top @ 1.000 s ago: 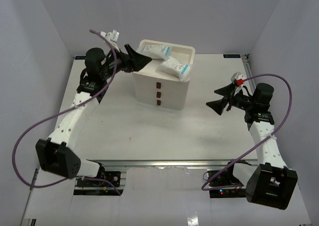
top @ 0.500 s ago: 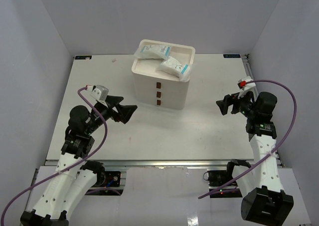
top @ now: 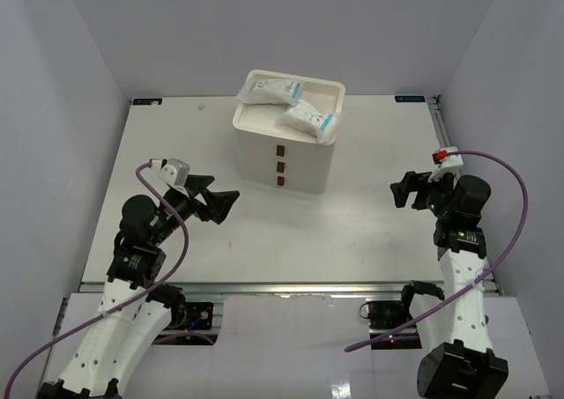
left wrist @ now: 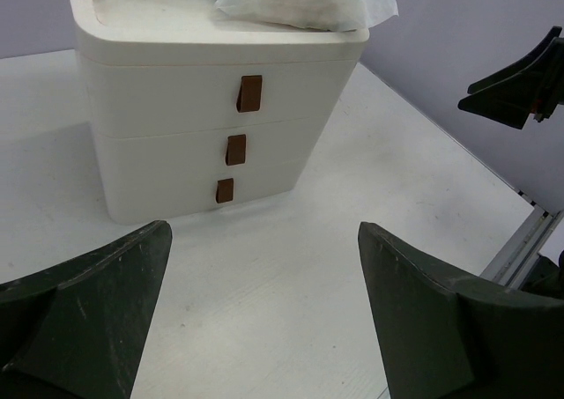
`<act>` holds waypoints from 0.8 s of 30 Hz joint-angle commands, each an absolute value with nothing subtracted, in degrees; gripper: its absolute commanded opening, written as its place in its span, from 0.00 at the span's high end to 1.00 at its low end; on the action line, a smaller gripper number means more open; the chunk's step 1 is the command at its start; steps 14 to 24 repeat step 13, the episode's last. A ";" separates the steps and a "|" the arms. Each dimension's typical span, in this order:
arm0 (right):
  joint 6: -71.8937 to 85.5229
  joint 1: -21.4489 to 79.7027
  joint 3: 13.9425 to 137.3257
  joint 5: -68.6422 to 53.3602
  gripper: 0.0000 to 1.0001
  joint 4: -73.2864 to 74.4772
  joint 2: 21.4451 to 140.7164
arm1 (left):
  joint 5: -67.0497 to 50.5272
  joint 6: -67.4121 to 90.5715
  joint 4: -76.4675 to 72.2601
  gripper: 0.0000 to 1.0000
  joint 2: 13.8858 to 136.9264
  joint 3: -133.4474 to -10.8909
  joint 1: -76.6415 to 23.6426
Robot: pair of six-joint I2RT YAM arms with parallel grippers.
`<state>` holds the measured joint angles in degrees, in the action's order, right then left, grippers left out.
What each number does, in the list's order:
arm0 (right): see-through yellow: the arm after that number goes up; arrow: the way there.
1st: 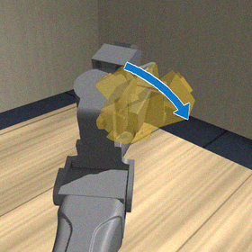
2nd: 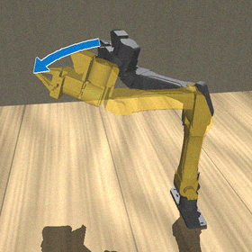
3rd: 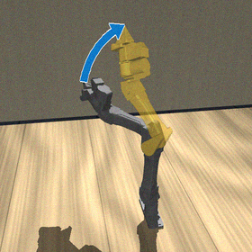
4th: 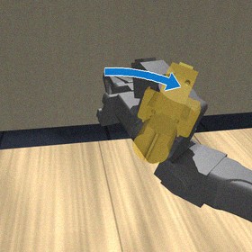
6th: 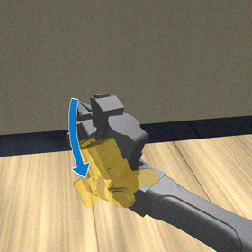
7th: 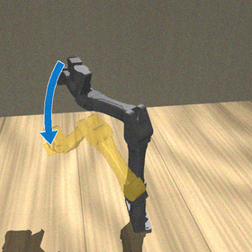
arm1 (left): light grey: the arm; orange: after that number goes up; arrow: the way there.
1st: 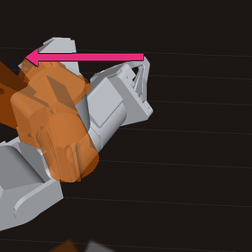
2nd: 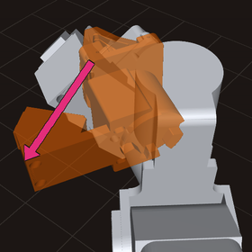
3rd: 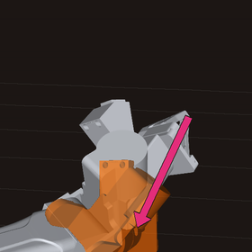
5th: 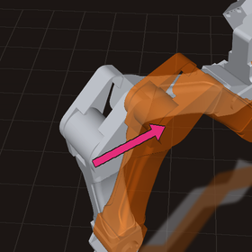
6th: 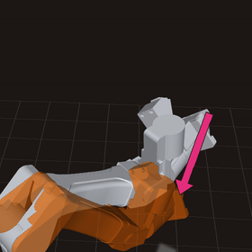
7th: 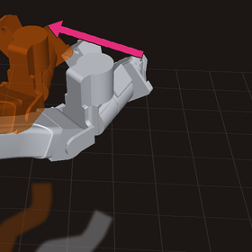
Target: Organize the makeup
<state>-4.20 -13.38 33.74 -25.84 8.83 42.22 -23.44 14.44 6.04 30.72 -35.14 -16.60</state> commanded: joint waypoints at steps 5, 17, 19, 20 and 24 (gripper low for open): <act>-2.08 -14.22 33.87 -24.98 0.10 6.06 41.19 | -23.59 14.15 5.89 0.02 30.50 -35.01 -16.35; -1.93 -14.59 33.85 -24.54 0.10 6.06 41.31 | -23.75 14.24 5.82 0.02 30.59 -35.00 -16.35; -1.93 -14.59 33.85 -24.54 0.10 6.06 41.31 | -23.75 14.24 5.82 0.02 30.59 -35.00 -16.35; -1.93 -14.59 33.85 -24.54 0.10 6.06 41.31 | -23.75 14.24 5.82 0.02 30.59 -35.00 -16.35; -1.93 -14.59 33.85 -24.54 0.10 6.06 41.31 | -23.75 14.24 5.82 0.02 30.59 -35.00 -16.35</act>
